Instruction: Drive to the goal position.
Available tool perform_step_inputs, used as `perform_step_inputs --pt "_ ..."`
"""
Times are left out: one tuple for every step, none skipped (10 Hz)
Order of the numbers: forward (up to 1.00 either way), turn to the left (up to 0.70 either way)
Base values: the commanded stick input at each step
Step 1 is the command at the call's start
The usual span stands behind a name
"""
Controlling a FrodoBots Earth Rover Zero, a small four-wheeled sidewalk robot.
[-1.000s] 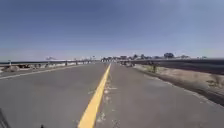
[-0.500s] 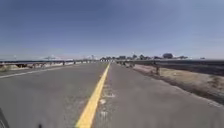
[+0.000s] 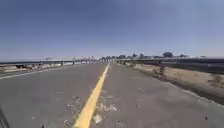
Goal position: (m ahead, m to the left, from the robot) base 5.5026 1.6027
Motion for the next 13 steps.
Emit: perform_step_inputs --pt "0.85 0.00" --pt "0.85 0.00" --pt "0.85 0.00" --pt "0.85 0.00" --pt "0.85 0.00" --pt "0.85 0.00" --pt "0.85 0.00" --pt "0.85 0.34" --pt "0.85 0.34" --pt "0.85 0.00" --pt "0.85 0.00" --pt "0.85 0.00" --pt "0.85 0.00"
